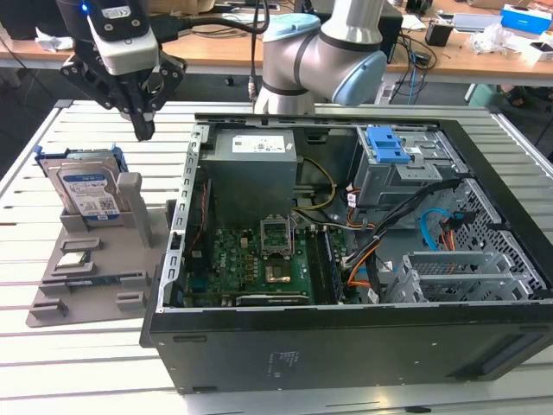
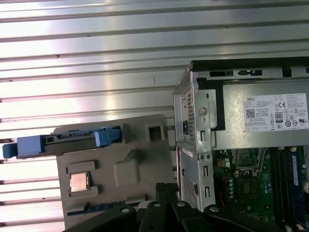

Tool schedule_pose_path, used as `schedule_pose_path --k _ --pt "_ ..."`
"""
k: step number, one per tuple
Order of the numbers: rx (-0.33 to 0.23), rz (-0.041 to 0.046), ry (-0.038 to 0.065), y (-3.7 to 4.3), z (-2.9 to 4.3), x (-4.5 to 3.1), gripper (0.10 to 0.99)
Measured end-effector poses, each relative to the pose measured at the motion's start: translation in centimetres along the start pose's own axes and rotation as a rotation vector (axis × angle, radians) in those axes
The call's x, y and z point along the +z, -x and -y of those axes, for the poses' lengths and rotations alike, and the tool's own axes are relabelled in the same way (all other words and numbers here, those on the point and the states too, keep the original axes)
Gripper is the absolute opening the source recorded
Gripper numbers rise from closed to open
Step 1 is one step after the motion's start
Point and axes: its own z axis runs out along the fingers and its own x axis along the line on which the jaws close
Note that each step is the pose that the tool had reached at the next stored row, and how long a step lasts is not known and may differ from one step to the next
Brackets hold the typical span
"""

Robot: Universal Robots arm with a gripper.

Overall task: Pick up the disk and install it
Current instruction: 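Reach for the disk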

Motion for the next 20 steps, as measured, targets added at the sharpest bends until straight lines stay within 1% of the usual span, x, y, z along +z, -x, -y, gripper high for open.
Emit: schedule_pose_path --k 4,6,7,15,17,20 --pt "0.0 0.0 0.0 -0.72 0.05 -0.02 0.106" --pt "0.0 0.0001 0.0 -1.25 0.09 -0.03 0.106" --pt "0.0 0.0001 0.0 -1.64 0.12 -0.04 0.106" --pt "0.0 0.0 0.0 -3.01 0.22 -0.08 0.106" --pt "0.0 0.0 0.0 -3.56 0.26 -0.09 0.106" --pt "0.0 0.0001 0.0 -4.09 0.3 -0.1 0.106"
